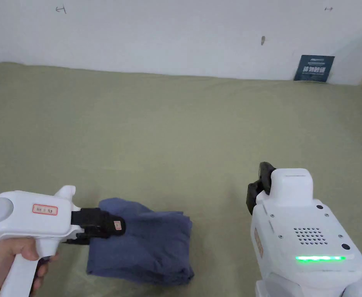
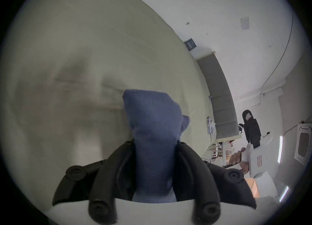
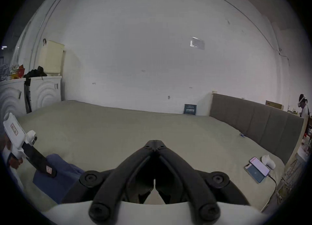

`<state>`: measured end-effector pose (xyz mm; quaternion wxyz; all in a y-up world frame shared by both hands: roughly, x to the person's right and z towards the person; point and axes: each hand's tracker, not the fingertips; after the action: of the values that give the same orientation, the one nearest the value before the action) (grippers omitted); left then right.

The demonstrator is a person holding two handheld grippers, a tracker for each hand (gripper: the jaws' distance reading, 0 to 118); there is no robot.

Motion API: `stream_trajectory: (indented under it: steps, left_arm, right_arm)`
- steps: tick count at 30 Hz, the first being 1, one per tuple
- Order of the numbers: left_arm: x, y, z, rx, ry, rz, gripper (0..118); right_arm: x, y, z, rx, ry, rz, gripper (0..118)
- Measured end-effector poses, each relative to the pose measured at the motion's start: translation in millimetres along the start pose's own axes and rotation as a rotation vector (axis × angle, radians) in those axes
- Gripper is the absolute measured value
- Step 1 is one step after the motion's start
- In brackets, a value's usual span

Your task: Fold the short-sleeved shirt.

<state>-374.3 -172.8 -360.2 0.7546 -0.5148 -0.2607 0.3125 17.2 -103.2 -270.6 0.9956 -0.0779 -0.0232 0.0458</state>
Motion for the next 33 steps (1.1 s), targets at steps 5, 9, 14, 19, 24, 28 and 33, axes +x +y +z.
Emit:
stream_trajectory:
  steps: [5, 9, 14, 19, 24, 28, 33]
  left_arm:
    - [-48.6, 17.7, 77.9, 0.046, 0.082, 0.046, 35]
    - [-103.2, 40.8, 141.7, 0.064, 0.138, 0.101, 35]
    - [-162.5, 66.4, 204.8, 0.104, 0.233, 0.159, 35]
    - [-207.1, 87.1, 253.5, 0.123, 0.281, 0.171, 35]
    - [-239.6, 100.4, 287.8, 0.169, 0.342, 0.187, 35]
    - [-254.9, 112.0, 304.6, 0.172, 0.38, 0.193, 35]
    - [-261.1, 124.0, 307.5, 0.166, 0.403, 0.193, 35]
  right_arm:
    - [-62.1, 4.1, -13.7, -0.009, 0.116, -0.034, 0]
    - [-123.9, 3.1, -24.6, -0.018, 0.209, -0.029, 0]
    - [-204.0, -0.5, -45.1, -0.042, 0.319, -0.034, 0]
    - [-274.9, -2.0, -58.8, -0.053, 0.416, -0.025, 0]
    - [-309.0, -6.0, -62.9, -0.067, 0.482, -0.02, 0]
    - [-322.9, -12.3, -62.2, -0.069, 0.523, -0.029, 0]
    - [-334.7, -17.9, -60.5, -0.076, 0.57, 0.009, 0]
